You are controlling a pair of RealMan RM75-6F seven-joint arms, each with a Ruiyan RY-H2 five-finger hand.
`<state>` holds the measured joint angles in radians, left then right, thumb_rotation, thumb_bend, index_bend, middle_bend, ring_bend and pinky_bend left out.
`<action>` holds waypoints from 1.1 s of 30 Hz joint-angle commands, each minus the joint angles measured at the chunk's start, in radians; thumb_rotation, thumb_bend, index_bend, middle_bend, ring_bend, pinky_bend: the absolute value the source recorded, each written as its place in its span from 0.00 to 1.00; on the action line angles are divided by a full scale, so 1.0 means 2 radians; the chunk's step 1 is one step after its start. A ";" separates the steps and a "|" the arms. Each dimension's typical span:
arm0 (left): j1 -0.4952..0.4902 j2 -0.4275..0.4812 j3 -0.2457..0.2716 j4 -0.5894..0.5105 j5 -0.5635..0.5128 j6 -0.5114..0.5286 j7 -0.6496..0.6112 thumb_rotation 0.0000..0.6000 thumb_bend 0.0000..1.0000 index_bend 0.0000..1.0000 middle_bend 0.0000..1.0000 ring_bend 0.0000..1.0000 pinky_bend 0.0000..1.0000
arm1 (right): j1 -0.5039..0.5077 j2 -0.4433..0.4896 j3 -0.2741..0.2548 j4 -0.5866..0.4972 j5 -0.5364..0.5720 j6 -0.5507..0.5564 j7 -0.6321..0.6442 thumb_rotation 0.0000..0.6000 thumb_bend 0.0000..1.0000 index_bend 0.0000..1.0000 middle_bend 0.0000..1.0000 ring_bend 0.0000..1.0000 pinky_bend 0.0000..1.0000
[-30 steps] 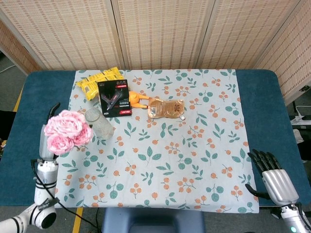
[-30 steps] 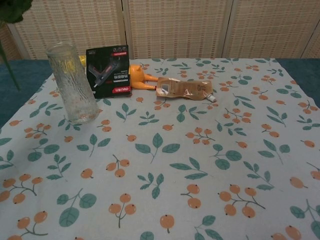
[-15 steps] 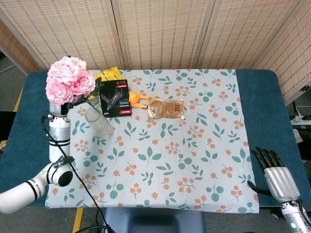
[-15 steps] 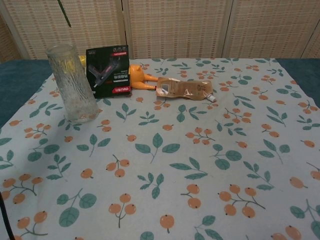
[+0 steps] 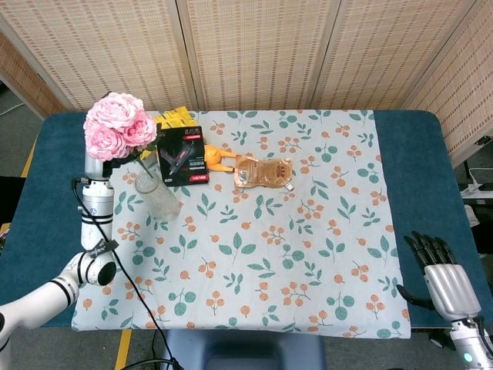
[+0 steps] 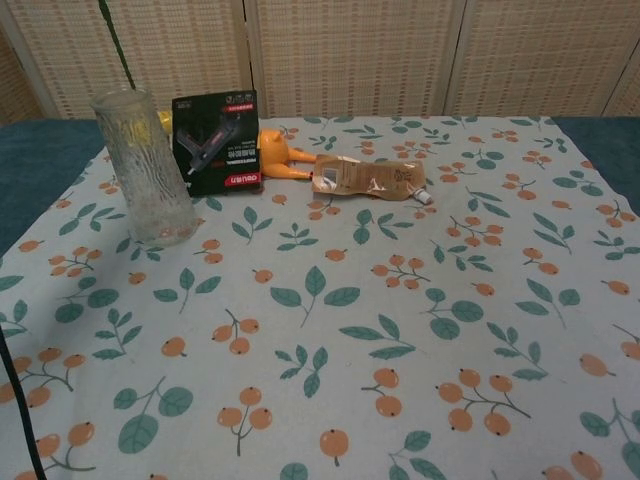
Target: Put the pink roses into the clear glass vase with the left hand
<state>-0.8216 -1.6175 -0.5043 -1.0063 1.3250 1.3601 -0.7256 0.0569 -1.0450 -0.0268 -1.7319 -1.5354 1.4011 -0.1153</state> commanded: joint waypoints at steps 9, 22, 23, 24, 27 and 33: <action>-0.001 -0.042 0.029 0.075 0.003 -0.003 -0.029 1.00 0.49 0.79 0.77 0.38 0.07 | -0.001 0.001 0.000 0.000 -0.002 0.002 0.003 0.80 0.19 0.00 0.00 0.00 0.00; 0.018 -0.072 0.097 0.131 0.038 -0.031 -0.127 1.00 0.37 0.00 0.00 0.00 0.01 | -0.005 0.002 0.000 0.005 -0.015 0.018 0.019 0.80 0.19 0.00 0.00 0.00 0.00; 0.020 -0.071 0.100 0.131 0.041 -0.031 -0.133 1.00 0.36 0.00 0.00 0.00 0.00 | -0.005 0.003 0.000 0.006 -0.016 0.019 0.020 0.79 0.19 0.00 0.00 0.00 0.00; 0.023 -0.071 0.104 0.131 0.043 -0.031 -0.135 1.00 0.35 0.00 0.00 0.00 0.00 | -0.006 0.003 0.000 0.007 -0.016 0.019 0.022 0.80 0.19 0.00 0.00 0.00 0.00; 0.030 -0.068 0.117 0.128 0.050 -0.034 -0.135 1.00 0.35 0.00 0.00 0.00 0.00 | -0.006 0.003 0.000 0.008 -0.018 0.021 0.024 0.80 0.19 0.00 0.00 0.00 0.00; 0.050 -0.054 0.148 0.107 0.068 -0.034 -0.129 1.00 0.32 0.00 0.00 0.00 0.00 | -0.007 0.004 -0.002 0.007 -0.022 0.021 0.025 0.79 0.19 0.00 0.00 0.00 0.00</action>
<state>-0.7287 -1.7323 -0.2149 -0.7843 1.4543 1.2931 -0.9880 0.0438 -1.0366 -0.0306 -1.7185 -1.5804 1.4431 -0.0648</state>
